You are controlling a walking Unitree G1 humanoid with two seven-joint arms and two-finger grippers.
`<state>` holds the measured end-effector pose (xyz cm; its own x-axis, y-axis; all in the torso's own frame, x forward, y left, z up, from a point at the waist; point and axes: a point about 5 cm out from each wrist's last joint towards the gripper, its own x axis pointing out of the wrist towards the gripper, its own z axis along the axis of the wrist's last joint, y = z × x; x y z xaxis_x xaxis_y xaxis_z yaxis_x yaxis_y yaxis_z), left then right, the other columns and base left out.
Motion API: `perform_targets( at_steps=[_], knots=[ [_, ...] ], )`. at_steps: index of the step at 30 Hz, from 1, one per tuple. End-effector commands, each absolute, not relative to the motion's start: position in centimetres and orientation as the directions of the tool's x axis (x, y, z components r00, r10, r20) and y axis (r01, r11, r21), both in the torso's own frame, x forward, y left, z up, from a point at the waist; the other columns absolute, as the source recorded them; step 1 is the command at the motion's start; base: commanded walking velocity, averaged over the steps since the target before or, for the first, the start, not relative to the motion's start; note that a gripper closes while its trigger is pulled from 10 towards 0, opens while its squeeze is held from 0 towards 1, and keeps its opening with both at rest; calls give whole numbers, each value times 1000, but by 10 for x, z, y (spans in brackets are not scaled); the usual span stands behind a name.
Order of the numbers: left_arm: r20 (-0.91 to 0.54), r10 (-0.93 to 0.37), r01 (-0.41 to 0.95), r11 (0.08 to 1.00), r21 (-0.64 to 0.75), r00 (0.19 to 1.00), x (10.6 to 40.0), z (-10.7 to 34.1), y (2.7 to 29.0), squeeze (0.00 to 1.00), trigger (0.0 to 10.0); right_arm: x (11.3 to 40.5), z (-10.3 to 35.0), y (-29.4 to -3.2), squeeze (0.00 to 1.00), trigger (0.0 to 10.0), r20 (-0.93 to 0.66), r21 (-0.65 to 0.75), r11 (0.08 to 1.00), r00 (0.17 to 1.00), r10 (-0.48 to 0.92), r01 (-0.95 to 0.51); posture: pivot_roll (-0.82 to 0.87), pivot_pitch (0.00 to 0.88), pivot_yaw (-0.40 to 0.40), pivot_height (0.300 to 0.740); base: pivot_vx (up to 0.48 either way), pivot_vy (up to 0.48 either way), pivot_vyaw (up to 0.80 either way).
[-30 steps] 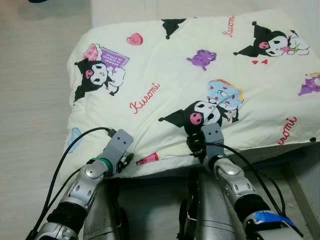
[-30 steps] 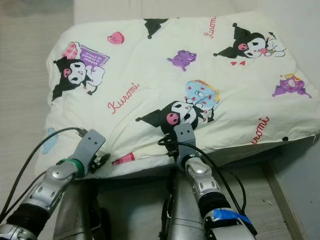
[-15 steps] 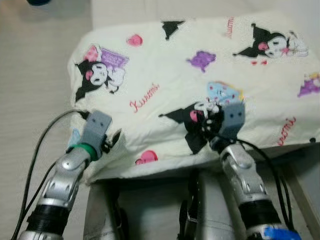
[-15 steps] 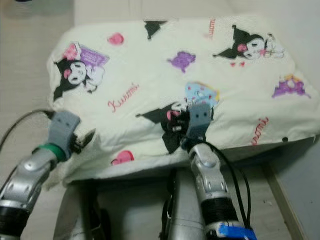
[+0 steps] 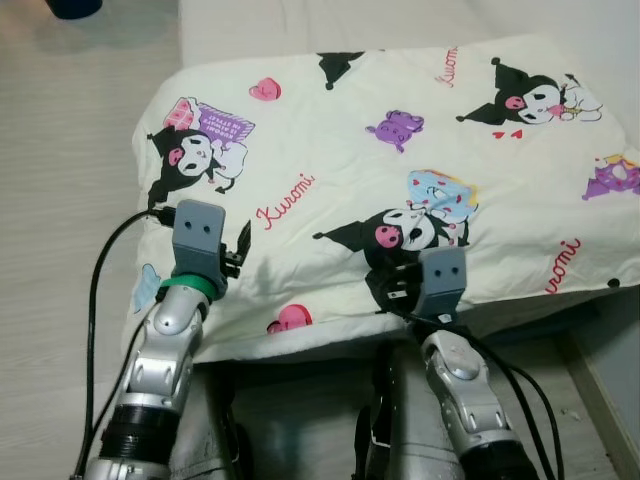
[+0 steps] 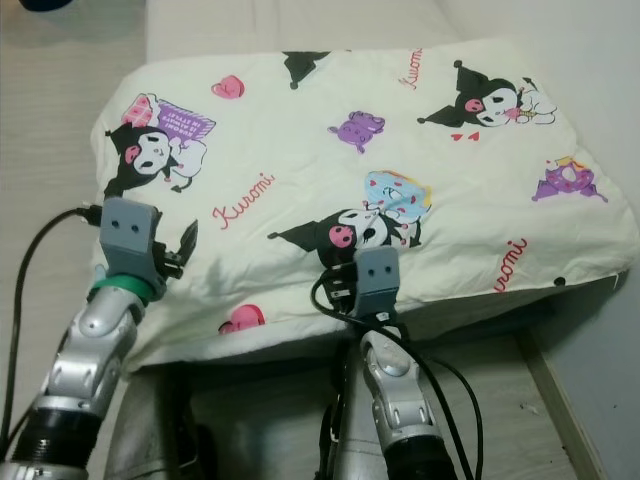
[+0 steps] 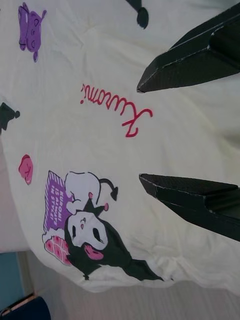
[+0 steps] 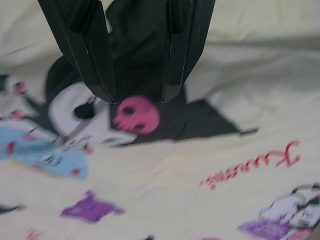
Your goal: Clean up the room
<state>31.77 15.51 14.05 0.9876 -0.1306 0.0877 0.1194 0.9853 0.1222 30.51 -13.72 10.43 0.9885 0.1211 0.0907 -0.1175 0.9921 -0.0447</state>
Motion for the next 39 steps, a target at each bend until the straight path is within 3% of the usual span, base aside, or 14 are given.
perform_targets(
  at_steps=[1, 14, 33, 39],
  knots=[
    [103, -119, 105, 985, 138, 988, 315, 140, 154, 0, 10000, 301, 99, -142, 0, 10000, 80, -31, 995, 992, 96, -94, -3, 143, 7, 564, 0, 0, 0],
    [85, -78, 63, 983, 173, 993, 312, 126, 153, 0, 10000, 298, 89, -144, 0, 10000, 71, -31, 996, 994, 82, -80, -3, 127, 1, 598, 0, 0, 0],
    [63, -162, 147, 971, 191, 985, 310, 118, 140, 0, 10000, 297, 83, -143, 0, 10000, 54, -31, 997, 996, 70, -68, -3, 125, 12, 658, 0, 0, 0],
    [63, -125, 110, 974, 199, 990, 308, 115, 140, 0, 10000, 294, 79, -142, 0, 10000, 45, -28, 997, 996, 72, -70, -4, 126, 16, 683, 0, 0, 0]
  ],
)
